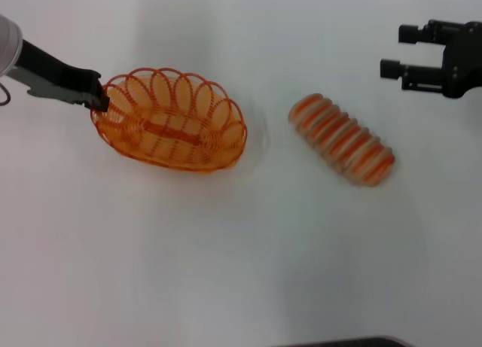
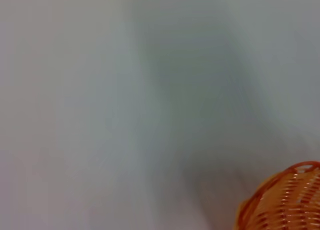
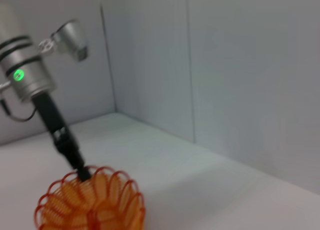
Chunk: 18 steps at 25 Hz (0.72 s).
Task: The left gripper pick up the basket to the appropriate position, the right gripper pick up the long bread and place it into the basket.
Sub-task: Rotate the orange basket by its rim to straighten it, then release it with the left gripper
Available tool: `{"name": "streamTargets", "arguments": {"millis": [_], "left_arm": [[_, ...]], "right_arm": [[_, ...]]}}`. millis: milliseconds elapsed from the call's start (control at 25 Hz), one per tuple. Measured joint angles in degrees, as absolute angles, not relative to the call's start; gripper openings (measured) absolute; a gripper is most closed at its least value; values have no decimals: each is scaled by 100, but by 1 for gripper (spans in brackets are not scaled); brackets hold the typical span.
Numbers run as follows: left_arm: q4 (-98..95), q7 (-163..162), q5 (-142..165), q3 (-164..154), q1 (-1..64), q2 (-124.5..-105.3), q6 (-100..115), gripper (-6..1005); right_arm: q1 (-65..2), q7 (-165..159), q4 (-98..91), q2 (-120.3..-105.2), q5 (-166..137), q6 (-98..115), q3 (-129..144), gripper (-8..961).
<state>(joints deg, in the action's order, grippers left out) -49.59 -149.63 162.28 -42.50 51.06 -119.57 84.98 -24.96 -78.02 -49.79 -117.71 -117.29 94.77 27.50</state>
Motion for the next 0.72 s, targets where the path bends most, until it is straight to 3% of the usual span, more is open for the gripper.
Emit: {"name": "streamTargets", "arguments": {"millis": [320,720], "left_arm": [[-5390,-15069,15969,-3705,4621,-12337,8358,63],[-5248,-15139,15293,-4126,4171,-12425,7810,63]], "right_arm": [[-2491,-7862,-4945,-11804,-11554,9229,2453,748],[-2476,-7864,-4939,-11828,-11539,9188,2359,748]]}}
